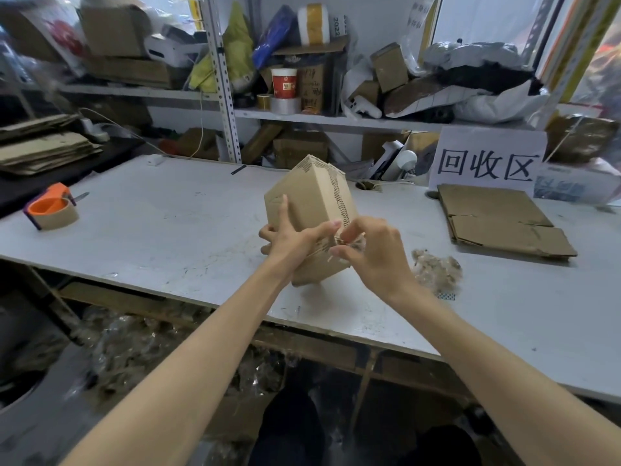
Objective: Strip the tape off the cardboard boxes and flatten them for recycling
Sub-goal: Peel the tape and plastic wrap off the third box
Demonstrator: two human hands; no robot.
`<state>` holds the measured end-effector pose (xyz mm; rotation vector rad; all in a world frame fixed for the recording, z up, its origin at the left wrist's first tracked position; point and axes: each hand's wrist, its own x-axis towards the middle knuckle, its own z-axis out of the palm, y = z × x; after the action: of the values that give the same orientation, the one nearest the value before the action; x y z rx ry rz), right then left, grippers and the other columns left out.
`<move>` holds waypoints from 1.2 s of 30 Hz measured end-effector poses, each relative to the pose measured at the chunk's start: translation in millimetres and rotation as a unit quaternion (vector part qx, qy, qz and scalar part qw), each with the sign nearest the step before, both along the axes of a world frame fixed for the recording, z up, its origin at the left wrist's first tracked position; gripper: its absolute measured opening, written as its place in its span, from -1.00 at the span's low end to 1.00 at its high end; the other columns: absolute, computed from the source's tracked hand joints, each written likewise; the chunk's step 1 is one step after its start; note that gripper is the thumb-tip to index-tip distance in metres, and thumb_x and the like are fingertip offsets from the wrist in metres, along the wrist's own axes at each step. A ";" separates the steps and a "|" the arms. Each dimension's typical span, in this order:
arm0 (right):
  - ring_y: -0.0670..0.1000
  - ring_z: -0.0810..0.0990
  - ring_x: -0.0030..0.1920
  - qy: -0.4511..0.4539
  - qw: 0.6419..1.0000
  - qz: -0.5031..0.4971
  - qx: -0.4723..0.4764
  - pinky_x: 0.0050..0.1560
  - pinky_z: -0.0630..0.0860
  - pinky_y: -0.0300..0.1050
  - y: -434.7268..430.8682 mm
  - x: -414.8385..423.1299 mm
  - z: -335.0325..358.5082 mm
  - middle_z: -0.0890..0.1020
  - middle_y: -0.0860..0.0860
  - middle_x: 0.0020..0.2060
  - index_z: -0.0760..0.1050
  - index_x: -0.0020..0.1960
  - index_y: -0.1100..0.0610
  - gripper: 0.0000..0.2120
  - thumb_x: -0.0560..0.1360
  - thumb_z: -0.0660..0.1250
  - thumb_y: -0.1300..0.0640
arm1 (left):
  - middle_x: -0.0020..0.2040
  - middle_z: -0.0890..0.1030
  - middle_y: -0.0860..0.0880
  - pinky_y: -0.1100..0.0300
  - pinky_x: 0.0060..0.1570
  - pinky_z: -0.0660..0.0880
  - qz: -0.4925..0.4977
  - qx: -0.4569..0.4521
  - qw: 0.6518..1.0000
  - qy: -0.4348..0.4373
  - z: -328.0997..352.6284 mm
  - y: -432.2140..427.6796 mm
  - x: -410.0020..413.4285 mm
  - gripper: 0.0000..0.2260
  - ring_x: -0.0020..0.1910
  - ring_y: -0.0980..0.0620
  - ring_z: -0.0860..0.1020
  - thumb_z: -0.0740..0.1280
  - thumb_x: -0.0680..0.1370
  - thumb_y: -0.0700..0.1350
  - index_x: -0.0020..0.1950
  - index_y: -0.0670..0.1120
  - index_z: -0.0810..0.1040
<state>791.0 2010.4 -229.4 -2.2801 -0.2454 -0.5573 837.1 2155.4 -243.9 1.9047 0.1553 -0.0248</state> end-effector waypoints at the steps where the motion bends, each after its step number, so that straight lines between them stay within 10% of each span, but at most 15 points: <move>1: 0.05 0.55 -0.08 0.018 1.000 0.004 0.013 -0.08 0.49 -0.10 0.0 1.8 1.2 0.64 0.06 -0.18 0.59 -0.13 0.20 -0.78 0.28 0.56 0.19 | 0.29 0.15 -0.06 -0.17 0.32 0.37 -0.001 -0.003 1.000 0.007 1.1 0.6 0.0 0.09 0.34 -0.22 0.26 0.44 0.15 0.38 0.54 0.36 -0.12; 8: -0.19 0.46 -0.30 0.070 0.996 0.050 0.029 -0.33 0.36 -0.45 -2.8 7.6 2.3 0.52 -0.15 -0.39 0.54 -0.30 0.16 -0.79 0.25 0.54 0.35 | 0.39 0.31 -0.14 -0.21 0.35 0.36 0.015 0.006 0.999 0.036 12.6 2.8 3.2 0.15 0.40 -0.18 0.29 0.48 0.11 0.34 0.58 0.08 0.02; 12: 0.01 0.40 -0.09 0.030 0.994 0.102 0.002 -0.15 0.35 -0.22 -3.9 4.6 1.0 0.51 -0.11 -0.32 0.45 -0.29 0.19 -0.79 0.30 0.46 0.40 | 0.35 0.39 -0.15 -0.18 0.30 0.41 0.042 -0.011 0.998 0.043 14.6 0.7 3.3 0.10 0.34 -0.18 0.37 0.46 0.12 0.33 0.54 -0.02 0.08; 18: -0.01 0.53 0.08 0.020 0.990 0.131 0.045 -0.02 0.59 -0.20 -22.6 2.7 8.0 0.49 0.08 -0.06 0.46 -0.30 0.24 -0.81 0.43 0.44 0.30 | -0.01 0.59 -0.06 0.16 -0.30 0.42 0.015 -0.080 0.994 0.075 16.4 18.6 11.5 -0.39 -0.10 -0.02 0.55 0.39 0.43 0.21 0.36 -0.12 0.47; 22: -0.02 0.60 -0.05 0.025 0.996 0.004 0.080 -0.19 0.61 -0.20 -18.5 7.2 0.7 0.59 0.08 -0.10 0.48 -0.31 0.25 -0.74 0.35 0.53 0.18 | 0.24 0.58 -0.16 -0.13 0.20 0.51 -0.038 -0.068 0.995 0.061 23.0 12.0 8.5 -0.33 0.16 -0.18 0.56 0.30 0.33 0.22 0.38 -0.06 0.48; 28: -0.02 0.69 -0.23 0.040 0.991 0.023 0.126 -0.28 0.64 -0.13 -15.5 8.8 5.2 0.67 0.07 -0.22 0.49 -0.10 0.23 -0.73 0.30 0.54 0.30 | 0.33 0.52 -0.08 -0.14 0.26 0.49 -0.062 -0.032 0.997 0.031 31.9 -3.0 5.4 -0.12 0.25 -0.13 0.53 0.52 0.23 0.17 0.50 0.01 0.32; 34: 0.00 0.69 -0.27 0.055 0.985 0.043 0.159 -0.31 0.58 -0.27 -25.9 8.6 9.7 0.69 0.05 -0.27 0.64 -0.16 0.20 -0.81 0.25 0.50 0.37 | 0.01 0.62 0.01 0.29 -0.47 0.44 -0.082 -0.019 0.996 0.039 32.4 6.2 17.3 -0.47 -0.17 0.10 0.57 0.51 0.41 -0.18 0.36 -0.10 0.49; 36: 0.00 0.69 -0.29 0.046 0.989 0.028 0.139 -0.29 0.58 -0.27 -35.4 9.0 8.8 0.69 0.02 -0.31 0.66 -0.20 0.17 -0.80 0.24 0.47 0.40 | -0.02 0.65 -0.06 0.26 -0.41 0.47 -0.075 -0.025 0.995 0.059 26.4 14.2 19.2 -0.62 -0.19 0.01 0.58 0.48 0.44 -0.20 0.24 -0.15 0.55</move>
<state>799.9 1975.0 -220.6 -2.0158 -0.1738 -0.4276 856.3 2169.7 -217.4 1.8624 0.0901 -0.2397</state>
